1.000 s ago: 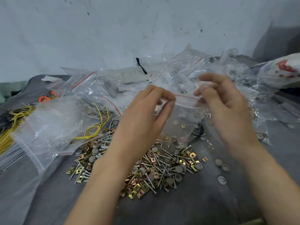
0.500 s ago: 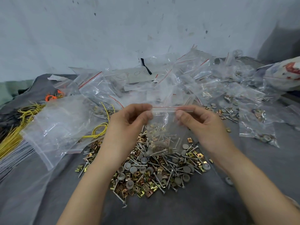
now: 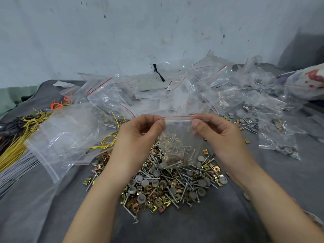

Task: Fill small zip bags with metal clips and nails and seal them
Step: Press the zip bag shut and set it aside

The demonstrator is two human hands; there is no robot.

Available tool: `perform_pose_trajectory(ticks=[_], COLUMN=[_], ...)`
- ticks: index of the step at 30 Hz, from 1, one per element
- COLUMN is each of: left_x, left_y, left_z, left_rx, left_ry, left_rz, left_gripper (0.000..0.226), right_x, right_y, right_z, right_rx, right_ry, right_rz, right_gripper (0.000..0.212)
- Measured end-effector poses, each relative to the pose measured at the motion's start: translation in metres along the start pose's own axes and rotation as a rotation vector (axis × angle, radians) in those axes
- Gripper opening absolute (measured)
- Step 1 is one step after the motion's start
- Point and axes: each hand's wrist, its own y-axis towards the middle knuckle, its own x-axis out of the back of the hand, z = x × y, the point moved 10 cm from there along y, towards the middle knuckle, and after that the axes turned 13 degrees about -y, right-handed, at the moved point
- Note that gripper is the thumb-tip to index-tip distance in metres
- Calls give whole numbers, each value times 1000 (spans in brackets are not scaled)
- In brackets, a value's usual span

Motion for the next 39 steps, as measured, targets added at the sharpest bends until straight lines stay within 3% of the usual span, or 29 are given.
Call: perform_pose_trajectory(ticks=[25, 39], left_x=[-27, -29], left_y=[-6, -6], left_z=[-13, -12], left_rx=[-82, -70], left_ry=[44, 37], left_rz=[87, 89], left_gripper=[17, 9], right_x=[-2, -2], right_y=[0, 3], right_z=[14, 17], right_rx=[59, 82], right_ry=[-79, -127], right_rz=[82, 64], right_gripper=[15, 13])
